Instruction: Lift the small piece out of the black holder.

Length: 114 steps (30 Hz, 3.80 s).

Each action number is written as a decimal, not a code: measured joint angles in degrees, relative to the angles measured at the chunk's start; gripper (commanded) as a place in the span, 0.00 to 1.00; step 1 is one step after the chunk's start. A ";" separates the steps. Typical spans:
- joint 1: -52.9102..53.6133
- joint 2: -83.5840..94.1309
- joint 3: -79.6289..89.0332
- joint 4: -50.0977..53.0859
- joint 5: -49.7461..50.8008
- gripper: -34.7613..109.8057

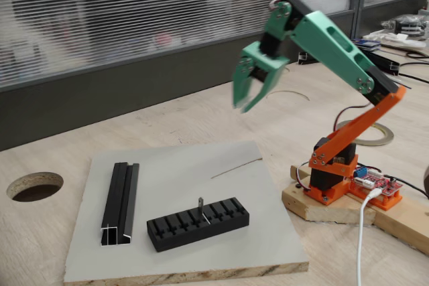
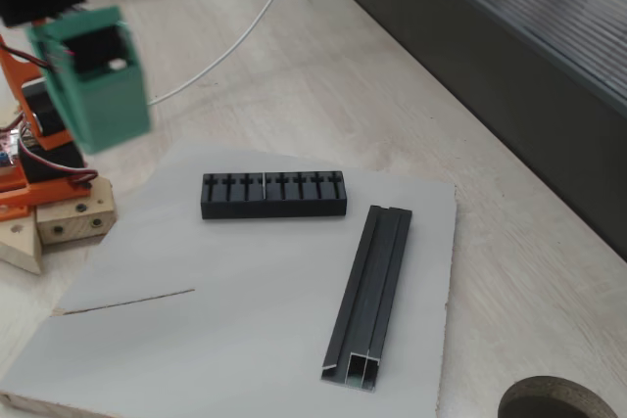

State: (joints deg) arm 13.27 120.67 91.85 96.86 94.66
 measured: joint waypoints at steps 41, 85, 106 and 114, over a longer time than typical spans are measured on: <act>-34.89 -22.94 0.00 -15.12 -0.18 0.32; -37.79 -31.55 0.00 -15.12 -8.35 0.49; -38.41 -34.80 0.00 -15.12 -8.35 0.49; -34.54 -34.80 0.00 -15.12 -8.35 0.49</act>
State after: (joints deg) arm -21.27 85.87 91.85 81.74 86.31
